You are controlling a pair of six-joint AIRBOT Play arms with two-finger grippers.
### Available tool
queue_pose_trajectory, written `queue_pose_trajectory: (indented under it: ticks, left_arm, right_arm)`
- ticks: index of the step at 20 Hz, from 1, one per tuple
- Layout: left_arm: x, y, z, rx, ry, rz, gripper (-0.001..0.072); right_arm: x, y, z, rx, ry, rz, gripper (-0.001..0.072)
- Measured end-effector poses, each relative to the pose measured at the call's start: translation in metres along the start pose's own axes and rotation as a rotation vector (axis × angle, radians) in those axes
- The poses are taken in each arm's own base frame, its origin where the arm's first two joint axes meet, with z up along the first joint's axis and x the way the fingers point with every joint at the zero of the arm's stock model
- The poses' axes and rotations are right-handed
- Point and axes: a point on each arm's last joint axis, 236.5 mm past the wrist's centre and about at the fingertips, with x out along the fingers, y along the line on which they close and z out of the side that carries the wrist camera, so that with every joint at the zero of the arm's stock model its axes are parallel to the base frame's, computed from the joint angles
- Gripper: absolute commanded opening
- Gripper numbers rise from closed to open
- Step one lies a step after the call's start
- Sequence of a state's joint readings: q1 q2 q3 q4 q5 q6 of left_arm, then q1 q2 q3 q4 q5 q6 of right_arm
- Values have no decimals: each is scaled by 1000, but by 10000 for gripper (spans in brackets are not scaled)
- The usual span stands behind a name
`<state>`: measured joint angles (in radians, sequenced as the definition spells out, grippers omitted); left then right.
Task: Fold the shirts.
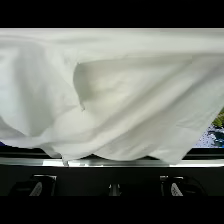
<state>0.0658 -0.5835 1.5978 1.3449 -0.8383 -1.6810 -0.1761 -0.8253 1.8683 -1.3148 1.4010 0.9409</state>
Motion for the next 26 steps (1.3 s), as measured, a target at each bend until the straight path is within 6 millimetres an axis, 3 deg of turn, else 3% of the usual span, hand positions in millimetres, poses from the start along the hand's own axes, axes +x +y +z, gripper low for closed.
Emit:
queue_pose_trajectory:
  ticks: [2, 5, 8, 11, 15, 16, 17, 18, 19, 21, 22, 23, 25, 26]
  left_arm:
    - [31, 19, -56, -16, 174, 40, 32]
    - [78, 57, -168, -56, 462, 112, 32]
    - [121, 97, -275, -98, 649, 176, 32]
    - [157, 130, -360, -127, 756, 227, 32]
    - [176, 156, -460, -211, 896, 274, 34]
    - [176, 158, -481, -245, 929, 281, 40]
    - [175, 158, -496, -278, 955, 287, 162]
    - [173, 158, -509, -312, 982, 291, 382]
    - [172, 159, -516, -337, 1005, 295, 537]
    - [166, 167, -518, -351, 1058, 295, 536]
    - [159, 174, -516, -353, 1101, 297, 536]
    - [149, 181, -515, -359, 1146, 303, 529]
    - [118, 194, -519, -379, 1268, 321, 428]
    - [101, 197, -525, -389, 1331, 323, 430]
  right_arm:
    - [52, 20, -54, 60, 214, 144, 15]
    - [135, 53, -142, 149, 486, 323, 15]
    - [219, 78, -211, 237, 595, 397, 16]
    - [295, 102, -247, 378, 562, 426, 16]
    - [362, 146, -266, 601, 507, 478, 24]
    - [374, 159, -271, 631, 507, 488, 84]
    - [381, 168, -275, 653, 511, 498, 229]
    - [388, 171, -277, 672, 504, 494, 392]
    - [391, 171, -277, 684, 499, 493, 426]
    - [388, 157, -275, 678, 487, 502, 507]
    - [382, 147, -277, 665, 494, 506, 504]
    - [371, 137, -285, 644, 524, 517, 504]
    - [342, 129, -311, 610, 635, 567, 504]
    - [326, 130, -328, 601, 703, 596, 504]
